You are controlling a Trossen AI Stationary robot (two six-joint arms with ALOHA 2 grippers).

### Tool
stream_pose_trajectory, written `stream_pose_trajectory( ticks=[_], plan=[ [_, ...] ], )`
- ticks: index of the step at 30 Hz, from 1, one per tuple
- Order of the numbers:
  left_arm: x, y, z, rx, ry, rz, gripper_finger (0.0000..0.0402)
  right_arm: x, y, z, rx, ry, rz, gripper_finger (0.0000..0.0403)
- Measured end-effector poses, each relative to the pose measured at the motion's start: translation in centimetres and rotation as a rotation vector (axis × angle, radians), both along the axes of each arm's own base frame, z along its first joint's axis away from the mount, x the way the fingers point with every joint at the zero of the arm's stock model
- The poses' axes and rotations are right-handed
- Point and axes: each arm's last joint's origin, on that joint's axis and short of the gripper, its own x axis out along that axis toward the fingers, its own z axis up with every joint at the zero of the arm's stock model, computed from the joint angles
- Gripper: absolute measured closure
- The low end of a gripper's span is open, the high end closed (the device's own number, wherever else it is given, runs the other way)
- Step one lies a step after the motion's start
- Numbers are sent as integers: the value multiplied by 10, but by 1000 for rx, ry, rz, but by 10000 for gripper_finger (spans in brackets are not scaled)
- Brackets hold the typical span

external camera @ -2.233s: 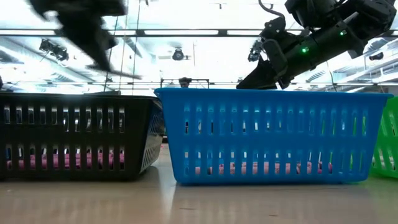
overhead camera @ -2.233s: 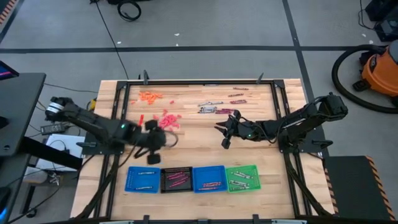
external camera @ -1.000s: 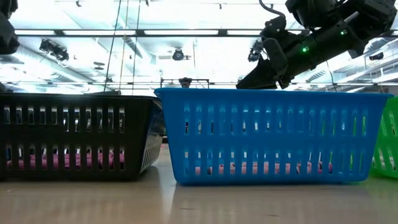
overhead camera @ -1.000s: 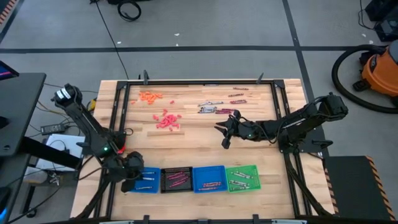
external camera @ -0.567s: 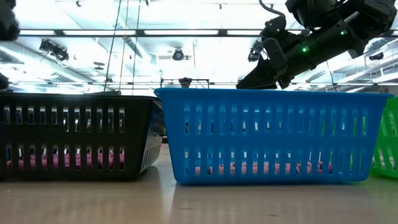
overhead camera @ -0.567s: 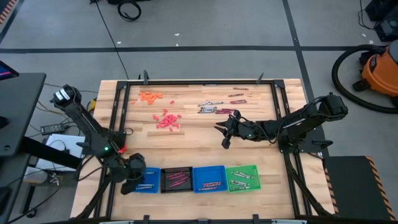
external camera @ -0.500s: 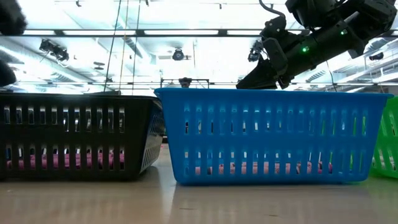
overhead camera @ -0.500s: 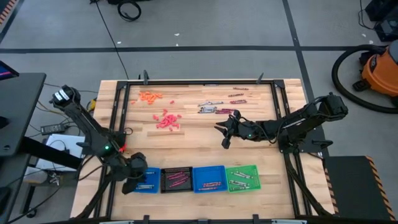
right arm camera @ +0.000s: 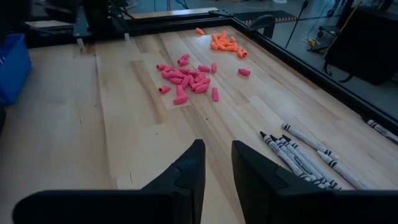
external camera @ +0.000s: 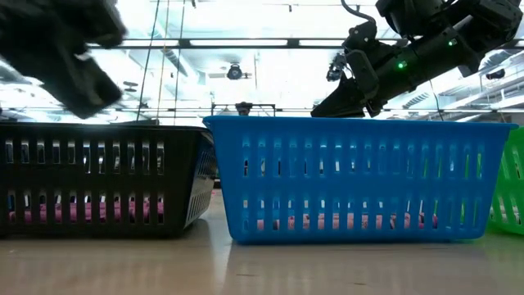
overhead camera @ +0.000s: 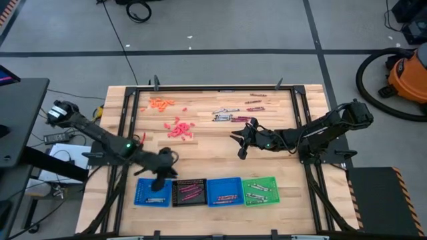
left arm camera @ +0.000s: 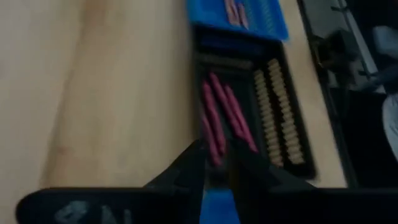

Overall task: Sort crayons
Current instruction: Put the black crayon into the left blue bin

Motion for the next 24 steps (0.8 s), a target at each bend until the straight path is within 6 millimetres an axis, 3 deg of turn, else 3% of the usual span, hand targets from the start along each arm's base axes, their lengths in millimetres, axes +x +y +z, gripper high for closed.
stream_pose_trajectory(
  ticks=[14, 24],
  plan=[
    [62, 81, -40, 187, -53, 236, 345, 0, -1, 0, -7, -1, -3, 317],
    [114, 127, -45, 268, -25, 240, 345, 0, -2, 0, -15, 1, -6, 317]
  ],
)
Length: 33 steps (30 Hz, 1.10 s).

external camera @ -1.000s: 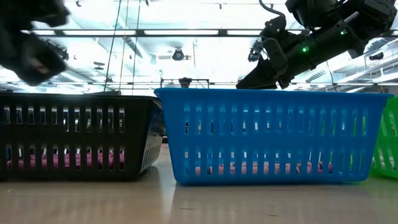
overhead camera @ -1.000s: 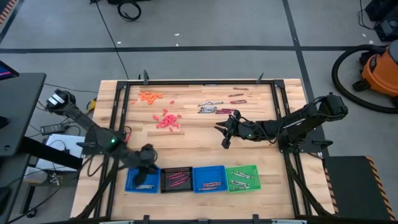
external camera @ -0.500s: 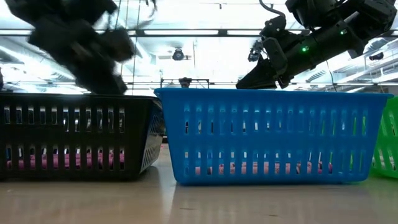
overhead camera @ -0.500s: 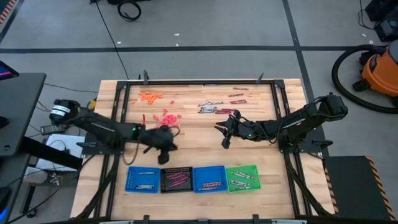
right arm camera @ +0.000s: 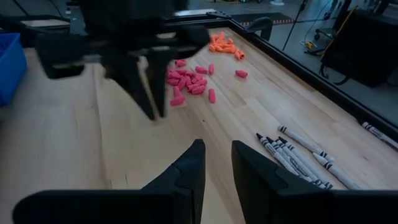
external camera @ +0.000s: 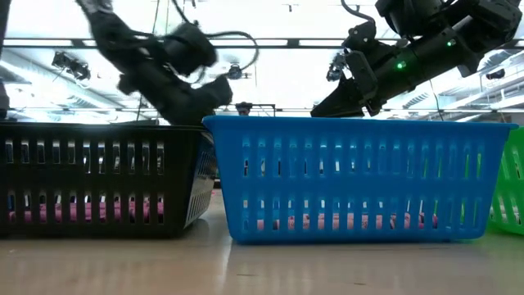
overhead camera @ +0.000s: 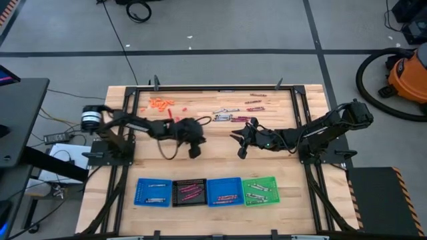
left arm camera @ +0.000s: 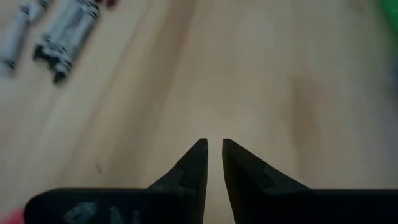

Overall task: Sort crayons
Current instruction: Put the black crayon into the left blue bin

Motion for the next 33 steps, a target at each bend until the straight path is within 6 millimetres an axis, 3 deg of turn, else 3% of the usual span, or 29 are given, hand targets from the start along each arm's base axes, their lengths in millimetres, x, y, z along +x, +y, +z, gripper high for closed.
stream_pose_trajectory(
  ticks=[12, 17, 24, 33],
  plan=[
    [59, 45, 1, 103, 62, -7, 345, -1, 0, -3, -22, 44, -2, 317],
    [70, 62, -2, 127, 78, 5, 345, -7, -2, -12, -27, 136, -62, 317],
    [83, 88, -10, 126, 135, 37, 345, -7, -2, -12, -24, 132, -72, 317],
    [93, 94, -12, 247, 187, 36, 345, -6, -2, -10, -32, 123, -67, 317]
  ],
)
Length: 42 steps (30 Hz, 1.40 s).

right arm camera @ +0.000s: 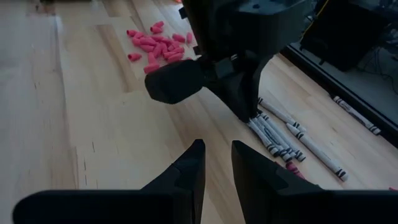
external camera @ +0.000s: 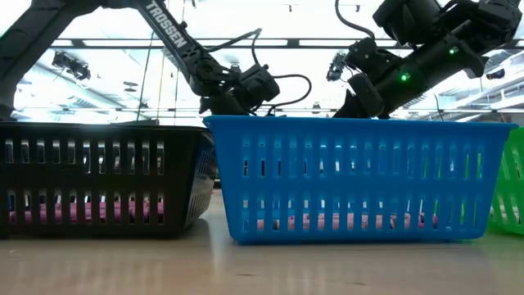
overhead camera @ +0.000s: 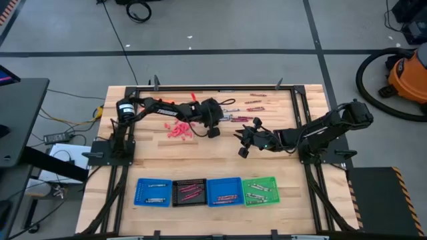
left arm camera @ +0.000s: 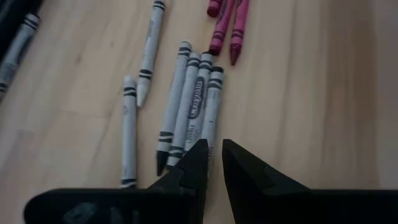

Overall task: Sort crayons
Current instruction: Put the black crayon into the left blue bin

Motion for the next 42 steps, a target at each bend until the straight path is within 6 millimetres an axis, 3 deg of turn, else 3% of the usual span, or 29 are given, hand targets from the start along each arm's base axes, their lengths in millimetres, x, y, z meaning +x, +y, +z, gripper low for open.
stream_pose_trajectory(
  ticks=[12, 22, 33, 42],
  plan=[
    [0, 1, -1, 40, 15, 6, 321, 1, 0, 1, -2, -13, 7, 317],
    [2, -2, -15, -4, 50, -23, 300, 2, 1, 3, 2, -33, 16, 317],
    [-3, -5, -20, -132, 85, -75, 335, 3, 1, 4, 7, -49, 32, 317],
    [-4, -3, -21, -144, 85, -78, 389, 3, 2, 5, 4, -49, 38, 317]
  ],
)
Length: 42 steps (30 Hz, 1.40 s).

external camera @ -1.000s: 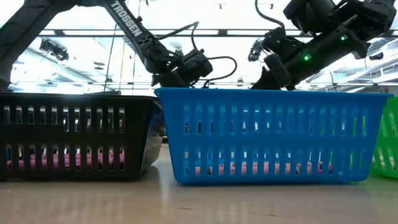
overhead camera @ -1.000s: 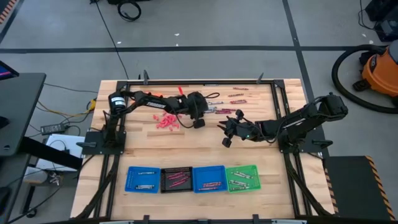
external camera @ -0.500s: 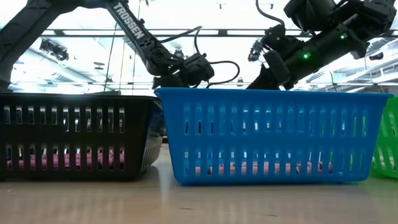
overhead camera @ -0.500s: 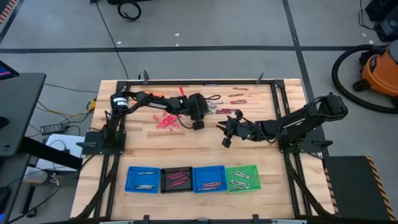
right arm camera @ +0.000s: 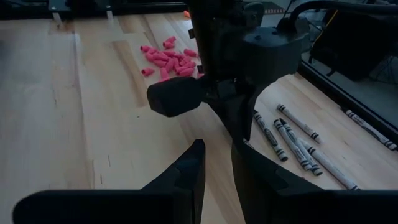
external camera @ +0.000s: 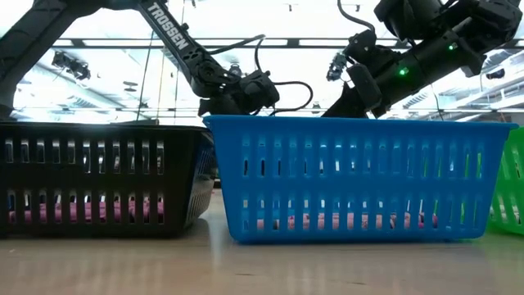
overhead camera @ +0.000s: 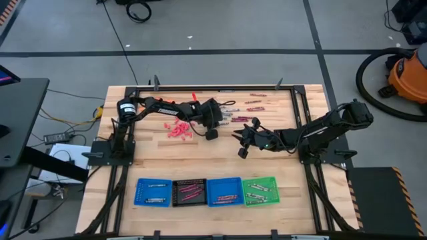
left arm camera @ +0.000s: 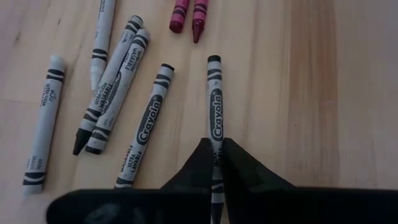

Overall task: Sort crayons
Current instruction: Put the black crayon into the left blue bin

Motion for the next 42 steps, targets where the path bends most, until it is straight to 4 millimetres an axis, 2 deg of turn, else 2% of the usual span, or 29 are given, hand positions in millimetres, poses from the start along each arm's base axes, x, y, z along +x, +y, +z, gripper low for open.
stream_pose_trajectory(
  ticks=[5, 10, 19, 24, 29, 36, 42],
  plan=[
    [0, 0, 2, 4, -5, 1, 389, 0, 0, 0, 3, -4, 0, 317],
    [-5, -2, 16, 9, -7, 1, 389, 0, 1, 0, 21, -8, 12, 317],
    [-21, -14, 56, 15, 29, -19, 390, 1, 3, 1, 31, -21, 21, 317],
    [-32, -41, 86, 7, 36, -69, 387, 1, 3, 1, 30, -23, 20, 317],
    [-51, -76, 108, -24, -3, -94, 384, 1, 3, 1, 27, -23, 20, 317],
    [-92, -130, 131, -125, -17, -110, 383, 1, 3, 1, 26, -24, 18, 317],
    [-134, -168, 138, -221, 9, -83, 382, 1, 3, 2, 26, -29, 18, 317]
  ],
)
